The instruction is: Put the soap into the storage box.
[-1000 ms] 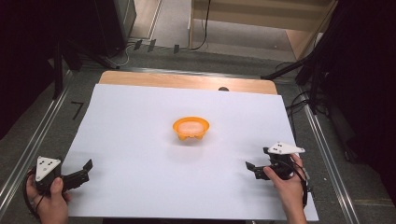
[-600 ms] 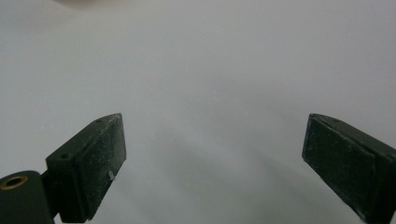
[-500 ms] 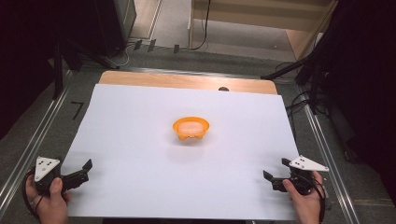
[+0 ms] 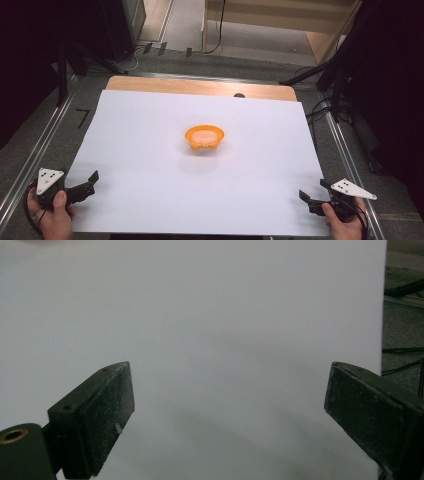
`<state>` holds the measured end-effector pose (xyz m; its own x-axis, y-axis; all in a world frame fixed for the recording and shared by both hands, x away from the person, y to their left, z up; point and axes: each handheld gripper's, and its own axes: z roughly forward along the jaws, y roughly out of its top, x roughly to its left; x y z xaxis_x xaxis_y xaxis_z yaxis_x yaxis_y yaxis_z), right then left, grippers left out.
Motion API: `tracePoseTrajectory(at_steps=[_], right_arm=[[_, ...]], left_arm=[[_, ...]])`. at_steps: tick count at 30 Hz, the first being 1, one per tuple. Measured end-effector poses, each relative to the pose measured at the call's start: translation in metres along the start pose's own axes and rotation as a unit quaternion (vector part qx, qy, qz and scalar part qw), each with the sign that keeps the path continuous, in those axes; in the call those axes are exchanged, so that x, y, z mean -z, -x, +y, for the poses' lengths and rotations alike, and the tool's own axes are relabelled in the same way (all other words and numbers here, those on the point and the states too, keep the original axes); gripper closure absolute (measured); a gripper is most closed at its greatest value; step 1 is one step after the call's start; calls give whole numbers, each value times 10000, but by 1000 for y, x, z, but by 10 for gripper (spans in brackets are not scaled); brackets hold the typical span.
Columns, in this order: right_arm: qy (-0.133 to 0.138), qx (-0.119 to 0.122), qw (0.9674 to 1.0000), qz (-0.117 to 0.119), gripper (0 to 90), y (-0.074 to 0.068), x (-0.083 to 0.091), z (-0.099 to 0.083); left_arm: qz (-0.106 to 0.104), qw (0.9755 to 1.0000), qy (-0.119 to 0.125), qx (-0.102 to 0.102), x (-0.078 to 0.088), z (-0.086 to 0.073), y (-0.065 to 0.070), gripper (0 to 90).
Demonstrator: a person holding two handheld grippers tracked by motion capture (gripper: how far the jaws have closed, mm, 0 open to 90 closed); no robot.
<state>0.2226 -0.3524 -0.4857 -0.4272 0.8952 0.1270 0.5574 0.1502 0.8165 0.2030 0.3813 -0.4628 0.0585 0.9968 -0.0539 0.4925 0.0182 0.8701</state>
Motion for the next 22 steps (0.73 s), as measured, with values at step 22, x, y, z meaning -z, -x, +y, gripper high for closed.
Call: tracePoseTrajectory(at_steps=[22], right_arm=[[420, -237, 9988, -33, 50, 11, 22, -17]], left_arm=[[-32, 9999, 56, 77, 1, 0, -1, 0]])
